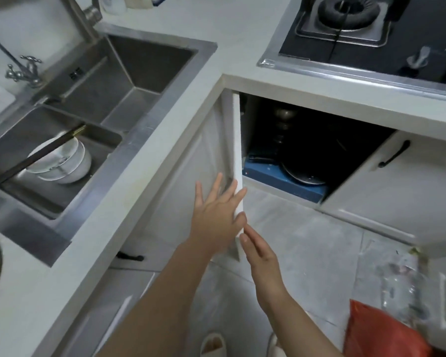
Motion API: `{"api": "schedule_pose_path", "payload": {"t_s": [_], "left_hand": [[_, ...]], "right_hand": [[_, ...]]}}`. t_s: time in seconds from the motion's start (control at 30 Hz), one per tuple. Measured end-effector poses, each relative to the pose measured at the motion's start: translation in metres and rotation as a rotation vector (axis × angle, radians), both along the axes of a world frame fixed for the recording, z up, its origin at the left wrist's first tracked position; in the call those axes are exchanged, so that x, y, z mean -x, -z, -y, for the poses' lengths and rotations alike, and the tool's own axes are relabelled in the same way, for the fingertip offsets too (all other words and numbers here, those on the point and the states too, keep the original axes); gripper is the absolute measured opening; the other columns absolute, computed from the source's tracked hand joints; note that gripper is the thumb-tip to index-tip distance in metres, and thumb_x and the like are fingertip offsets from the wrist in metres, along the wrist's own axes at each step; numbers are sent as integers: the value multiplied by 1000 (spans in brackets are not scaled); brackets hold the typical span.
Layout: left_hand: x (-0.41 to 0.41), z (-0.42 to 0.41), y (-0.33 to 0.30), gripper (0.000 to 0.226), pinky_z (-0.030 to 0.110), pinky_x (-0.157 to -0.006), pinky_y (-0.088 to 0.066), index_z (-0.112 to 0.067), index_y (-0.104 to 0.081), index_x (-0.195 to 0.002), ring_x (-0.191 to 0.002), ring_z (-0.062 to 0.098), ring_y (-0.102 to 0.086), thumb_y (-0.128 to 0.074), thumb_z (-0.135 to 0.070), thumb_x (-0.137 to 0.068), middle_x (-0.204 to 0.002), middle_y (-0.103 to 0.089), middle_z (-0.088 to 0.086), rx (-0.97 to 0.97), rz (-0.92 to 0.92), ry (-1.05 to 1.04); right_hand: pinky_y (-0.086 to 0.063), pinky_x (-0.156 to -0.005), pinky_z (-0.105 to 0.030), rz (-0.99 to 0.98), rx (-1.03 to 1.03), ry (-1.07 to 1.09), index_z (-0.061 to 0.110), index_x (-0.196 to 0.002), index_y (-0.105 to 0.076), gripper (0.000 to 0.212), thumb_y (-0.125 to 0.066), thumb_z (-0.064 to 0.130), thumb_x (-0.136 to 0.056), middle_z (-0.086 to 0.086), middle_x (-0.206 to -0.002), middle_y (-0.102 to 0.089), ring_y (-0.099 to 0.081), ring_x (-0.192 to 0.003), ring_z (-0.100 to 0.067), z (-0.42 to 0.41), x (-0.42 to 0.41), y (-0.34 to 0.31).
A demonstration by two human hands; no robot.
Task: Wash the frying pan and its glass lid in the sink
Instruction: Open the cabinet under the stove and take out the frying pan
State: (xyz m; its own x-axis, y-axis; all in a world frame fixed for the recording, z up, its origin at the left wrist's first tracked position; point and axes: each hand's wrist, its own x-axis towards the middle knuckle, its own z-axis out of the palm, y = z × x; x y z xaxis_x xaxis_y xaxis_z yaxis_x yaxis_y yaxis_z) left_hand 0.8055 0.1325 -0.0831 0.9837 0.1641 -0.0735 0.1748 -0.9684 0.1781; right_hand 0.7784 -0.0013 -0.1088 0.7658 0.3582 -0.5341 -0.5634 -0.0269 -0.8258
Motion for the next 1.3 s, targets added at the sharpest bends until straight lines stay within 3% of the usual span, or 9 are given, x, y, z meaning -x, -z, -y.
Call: {"api": "schedule_pose_path", "payload": {"t_s": [0.1, 0.2, 0.4, 0.5, 0.67, 1.0, 1.13, 1.2, 1.3], "left_hand": [[10, -27, -5, 53, 58, -114, 0, -30, -51, -133, -144, 26, -25, -37, -41, -83, -142, -51, -8, -84, 75, 75], [19, -52, -12, 49, 55, -113, 11, -29, -47, -136, -147, 24, -16, -43, -41, -89, -144, -48, -10, -105, 17, 119], [25, -84, -29, 48, 55, -115, 14, -37, -36, -141, -149, 22, 3, -38, -48, -94, -153, -33, -10, -217, -84, 134], [25, -93, -32, 46, 56, -113, 17, -37, -40, -139, -149, 25, 6, -39, -47, -93, -156, -28, -1, -278, -64, 174], [22, -99, -38, 52, 60, -115, 11, -36, -37, -140, -148, 30, 8, -47, -45, -90, -158, -21, 3, -258, -106, 108], [-6, -65, -32, 58, 60, -115, 10, -16, -26, -146, -146, 39, 10, -42, -7, -91, -158, -9, 20, -380, -136, 163], [-40, -33, -2, 55, 52, -118, 5, -21, -22, -148, -148, 31, -3, -37, -15, -95, -158, -15, 11, -212, -203, 152], [-63, -15, 14, 50, 46, -118, -10, -25, -27, -146, -143, 25, -22, -37, -30, -97, -153, -31, 5, -56, -251, 102], [-95, 7, 38, 46, 38, -102, -36, -23, -39, -138, -119, 24, -52, -36, -41, -96, -132, -55, 3, 54, -285, 68]], "right_hand": [[-38, -103, -25, 8, -20, -16, 34, -127, -56, 39, -58, 39, -88, 20, -127, -58, -50, -115, 7, -24, 8, 1], [-41, -103, -25, -12, -30, -10, 28, -127, -56, 42, -62, 32, -86, 14, -129, -59, -52, -115, 3, -47, 14, 3], [-44, -75, 2, 11, -38, -105, 16, -129, -53, 45, -63, 8, -86, 5, -130, -55, -52, -108, 4, -72, 13, 2], [-46, -74, -1, 22, 5, -84, 15, -130, -52, 48, -64, 6, -84, -1, -130, -55, -50, -118, -9, -77, 9, 1], [-43, -65, 4, 43, 76, -16, 9, -125, -53, 42, -62, 2, -85, -10, -123, -57, -52, -108, -12, -72, -6, -4], [-45, -70, -8, 87, 234, 74, 9, -120, -56, 35, -61, 5, -86, -12, -117, -57, -54, -100, -13, -27, -55, -4], [-42, -77, -15, 80, 290, 101, 8, -121, -56, 34, -61, 6, -87, -10, -114, -57, -54, -97, -14, 6, -88, 7], [-42, -73, -15, 63, 326, 117, 9, -119, -57, 32, -62, 8, -86, -10, -114, -58, -55, -95, -14, 21, -107, 19], [-43, -71, -16, 50, 371, 107, 10, -119, -58, 34, -64, 13, -86, -7, -110, -58, -56, -93, -16, 43, -141, 37]]}}
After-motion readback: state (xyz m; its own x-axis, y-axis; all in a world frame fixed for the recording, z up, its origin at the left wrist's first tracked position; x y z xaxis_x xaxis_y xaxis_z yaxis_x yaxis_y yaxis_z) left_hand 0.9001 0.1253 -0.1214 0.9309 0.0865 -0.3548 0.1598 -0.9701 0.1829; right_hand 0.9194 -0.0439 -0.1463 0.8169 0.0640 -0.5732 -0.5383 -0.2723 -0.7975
